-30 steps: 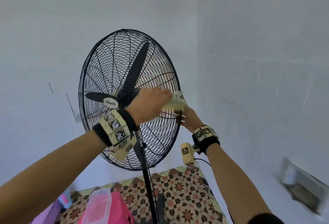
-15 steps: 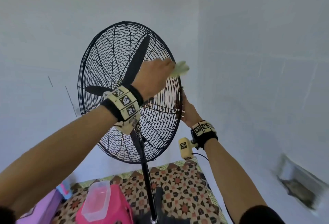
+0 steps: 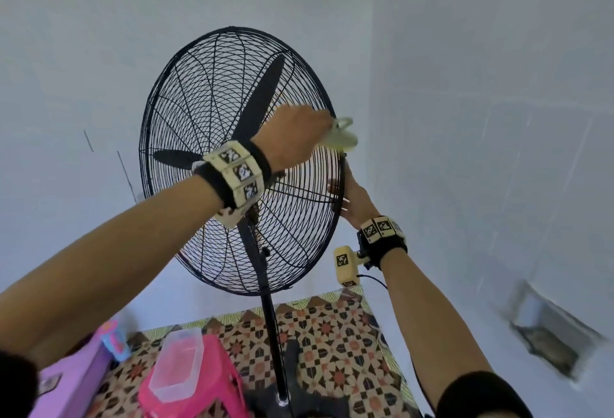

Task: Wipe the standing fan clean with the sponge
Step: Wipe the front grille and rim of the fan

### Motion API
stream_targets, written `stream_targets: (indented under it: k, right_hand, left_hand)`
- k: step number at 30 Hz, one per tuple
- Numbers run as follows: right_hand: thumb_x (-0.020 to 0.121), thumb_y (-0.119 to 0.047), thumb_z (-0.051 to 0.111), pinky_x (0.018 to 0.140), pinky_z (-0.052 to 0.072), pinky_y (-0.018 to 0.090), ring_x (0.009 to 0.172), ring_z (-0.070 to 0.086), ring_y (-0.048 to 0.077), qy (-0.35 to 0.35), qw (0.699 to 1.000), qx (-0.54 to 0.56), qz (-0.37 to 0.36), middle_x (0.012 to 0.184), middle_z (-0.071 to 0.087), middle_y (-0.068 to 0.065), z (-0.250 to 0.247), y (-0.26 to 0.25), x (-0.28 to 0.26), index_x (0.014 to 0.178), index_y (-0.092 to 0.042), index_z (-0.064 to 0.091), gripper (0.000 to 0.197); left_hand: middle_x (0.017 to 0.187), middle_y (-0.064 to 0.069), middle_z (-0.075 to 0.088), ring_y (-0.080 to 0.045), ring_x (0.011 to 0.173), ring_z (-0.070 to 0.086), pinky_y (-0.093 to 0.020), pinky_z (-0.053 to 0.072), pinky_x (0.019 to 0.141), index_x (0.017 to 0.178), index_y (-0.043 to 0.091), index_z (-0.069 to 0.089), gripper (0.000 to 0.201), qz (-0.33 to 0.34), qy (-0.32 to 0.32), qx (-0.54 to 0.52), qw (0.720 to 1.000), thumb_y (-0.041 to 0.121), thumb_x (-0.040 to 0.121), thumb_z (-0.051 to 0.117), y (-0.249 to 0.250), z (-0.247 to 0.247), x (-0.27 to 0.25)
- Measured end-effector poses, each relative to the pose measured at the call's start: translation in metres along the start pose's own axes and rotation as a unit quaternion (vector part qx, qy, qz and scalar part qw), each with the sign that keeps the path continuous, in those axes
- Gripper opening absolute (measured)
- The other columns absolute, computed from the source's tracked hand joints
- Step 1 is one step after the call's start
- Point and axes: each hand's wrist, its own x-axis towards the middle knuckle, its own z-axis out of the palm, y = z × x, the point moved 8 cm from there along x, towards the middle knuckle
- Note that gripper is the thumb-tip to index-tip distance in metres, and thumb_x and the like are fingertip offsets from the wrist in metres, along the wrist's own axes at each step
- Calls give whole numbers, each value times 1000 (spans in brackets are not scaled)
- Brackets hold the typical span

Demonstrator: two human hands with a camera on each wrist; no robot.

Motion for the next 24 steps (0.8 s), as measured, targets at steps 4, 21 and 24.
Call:
stream_targets:
  k: [4,21,24]
  right_hand:
    - [98,-31,55,85,59,42,90,67,26,171,964,-160,-124,98,71,5,-36,-34,-1,101,-19,67,17]
    - [105,-49,47,51,54,36,70,64,24,357,810,-230,-404,87,64,7,18,-41,-75,100,-23,38,28]
    - [104,-52,44,54,54,22,76,66,21,385,804,-144,-430,95,66,9,28,-9,-78,106,-32,36,22]
  left_hand:
    - [103,2,65,-14,83,57,-28,54,77,118,14,59,17,22,-56,-59,996,20,103,59,13,43,-15]
    - [157,-8,40,-34,142,39,-58,42,111,150,22,43,76,25,89,-117,989,-4,81,61,-109,86,7]
    - [159,-5,37,-33,145,38,-57,36,116,154,24,38,81,48,87,-72,992,-2,83,64,-123,92,12]
